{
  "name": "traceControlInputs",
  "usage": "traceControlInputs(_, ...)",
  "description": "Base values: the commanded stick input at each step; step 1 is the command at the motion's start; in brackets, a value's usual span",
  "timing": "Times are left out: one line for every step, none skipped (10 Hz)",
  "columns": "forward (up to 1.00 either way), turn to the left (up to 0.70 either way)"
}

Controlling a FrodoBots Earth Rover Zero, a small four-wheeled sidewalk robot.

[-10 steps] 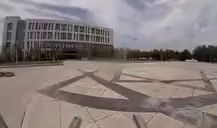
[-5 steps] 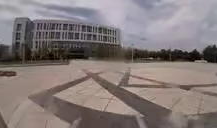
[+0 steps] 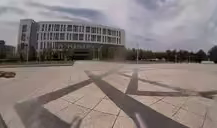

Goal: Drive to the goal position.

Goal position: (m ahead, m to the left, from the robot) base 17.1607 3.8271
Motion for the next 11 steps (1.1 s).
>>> traceControlInputs(1.0,0.0)
traceControlInputs(1.0,0.0)
traceControlInputs(1.0,0.0)
traceControlInputs(1.0,0.0)
traceControlInputs(1.0,0.0)
traceControlInputs(1.0,0.0)
traceControlInputs(1.0,0.0)
traceControlInputs(1.0,0.0)
traceControlInputs(1.0,0.0)
traceControlInputs(1.0,0.0)
traceControlInputs(1.0,0.0)
